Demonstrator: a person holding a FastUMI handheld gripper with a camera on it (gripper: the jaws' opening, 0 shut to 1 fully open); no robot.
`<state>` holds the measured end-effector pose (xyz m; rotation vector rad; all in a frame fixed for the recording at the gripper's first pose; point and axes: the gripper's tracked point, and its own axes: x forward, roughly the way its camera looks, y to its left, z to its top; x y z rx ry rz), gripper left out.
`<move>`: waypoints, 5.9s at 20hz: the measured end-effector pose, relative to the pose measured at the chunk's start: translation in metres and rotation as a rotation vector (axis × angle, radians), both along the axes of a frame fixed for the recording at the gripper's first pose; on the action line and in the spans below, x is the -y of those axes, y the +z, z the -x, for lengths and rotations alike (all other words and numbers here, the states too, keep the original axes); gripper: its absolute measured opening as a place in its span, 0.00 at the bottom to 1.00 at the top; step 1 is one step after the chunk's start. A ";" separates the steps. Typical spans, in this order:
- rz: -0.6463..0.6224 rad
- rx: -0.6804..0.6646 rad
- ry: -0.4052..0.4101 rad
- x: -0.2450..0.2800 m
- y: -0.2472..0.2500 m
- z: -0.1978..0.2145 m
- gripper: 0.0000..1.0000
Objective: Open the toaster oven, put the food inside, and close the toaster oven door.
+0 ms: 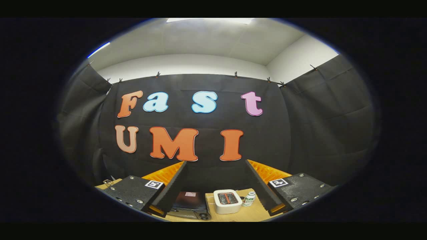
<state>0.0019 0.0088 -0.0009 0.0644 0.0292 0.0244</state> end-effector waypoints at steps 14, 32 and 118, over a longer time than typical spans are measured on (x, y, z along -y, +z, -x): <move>0.015 -0.052 0.032 -0.016 -0.018 0.000 0.99; -0.003 -0.393 0.208 -0.132 -0.184 0.005 1.00; -0.117 -1.053 0.116 0.063 -0.409 0.176 0.99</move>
